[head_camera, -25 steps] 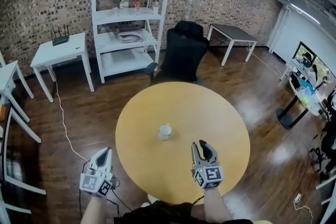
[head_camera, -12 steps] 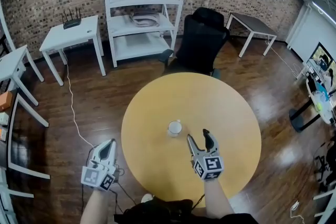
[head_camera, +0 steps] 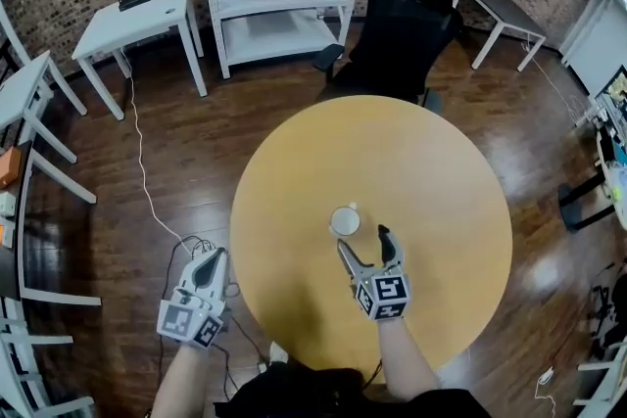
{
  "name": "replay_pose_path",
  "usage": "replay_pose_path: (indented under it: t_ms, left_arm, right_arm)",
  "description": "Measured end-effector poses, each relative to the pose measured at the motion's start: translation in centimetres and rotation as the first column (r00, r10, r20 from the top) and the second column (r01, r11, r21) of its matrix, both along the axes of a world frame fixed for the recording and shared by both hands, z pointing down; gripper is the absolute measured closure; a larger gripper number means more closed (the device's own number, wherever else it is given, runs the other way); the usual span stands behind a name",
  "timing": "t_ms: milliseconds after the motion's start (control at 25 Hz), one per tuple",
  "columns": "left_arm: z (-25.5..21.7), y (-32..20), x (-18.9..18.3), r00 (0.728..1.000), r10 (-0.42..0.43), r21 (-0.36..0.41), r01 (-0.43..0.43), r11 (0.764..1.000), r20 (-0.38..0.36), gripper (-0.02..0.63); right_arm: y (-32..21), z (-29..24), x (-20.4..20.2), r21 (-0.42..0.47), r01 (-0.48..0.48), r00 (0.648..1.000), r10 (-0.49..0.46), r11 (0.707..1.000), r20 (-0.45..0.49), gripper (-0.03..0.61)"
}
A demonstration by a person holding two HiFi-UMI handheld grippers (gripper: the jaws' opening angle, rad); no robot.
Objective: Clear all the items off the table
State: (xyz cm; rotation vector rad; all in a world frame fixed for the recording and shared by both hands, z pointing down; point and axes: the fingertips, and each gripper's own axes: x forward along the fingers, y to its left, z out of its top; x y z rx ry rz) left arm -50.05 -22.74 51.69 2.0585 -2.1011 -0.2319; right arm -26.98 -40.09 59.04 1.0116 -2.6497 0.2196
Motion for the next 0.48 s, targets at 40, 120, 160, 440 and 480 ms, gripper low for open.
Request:
replay_pose_path:
  t_ms: [40, 120, 160, 440, 480]
  left_arm:
    - [0.3, -0.6, 0.0, 1.000, -0.001, -0.007, 0.001, 1.000, -0.009, 0.621]
    - [0.9, -1.9, -0.2, 1.000, -0.002, -0.010, 0.002, 1.000, -0.020, 0.621]
    - [1.1, -2.6, -0.2, 1.000, -0.001, -0.011, 0.001, 1.000, -0.023, 0.620]
    - [4.1, -3.6, -1.0, 0.999, -0.026, -0.066, 0.023, 0.998, -0.046, 0.621]
    - [4.6, -3.7, -1.0, 0.998, -0.031, -0.078, 0.027, 0.997, -0.048, 0.621]
  right_arm:
    - [-0.3, 0.7, -0.3, -0.005, 0.001, 1.000, -0.001, 1.000, -0.008, 0.163]
    - [-1.0, 2.1, -0.7, -0.010, 0.003, 1.000, -0.004, 1.000, -0.019, 0.163]
    - [-1.3, 2.8, -0.9, -0.015, 0.005, 1.000, -0.005, 1.000, -0.023, 0.163]
    - [-2.2, 6.5, -1.9, -0.057, 0.015, 0.999, -0.017, 0.998, -0.042, 0.163]
    - [-2.3, 7.0, -2.0, -0.063, 0.020, 0.999, -0.023, 0.998, -0.043, 0.137]
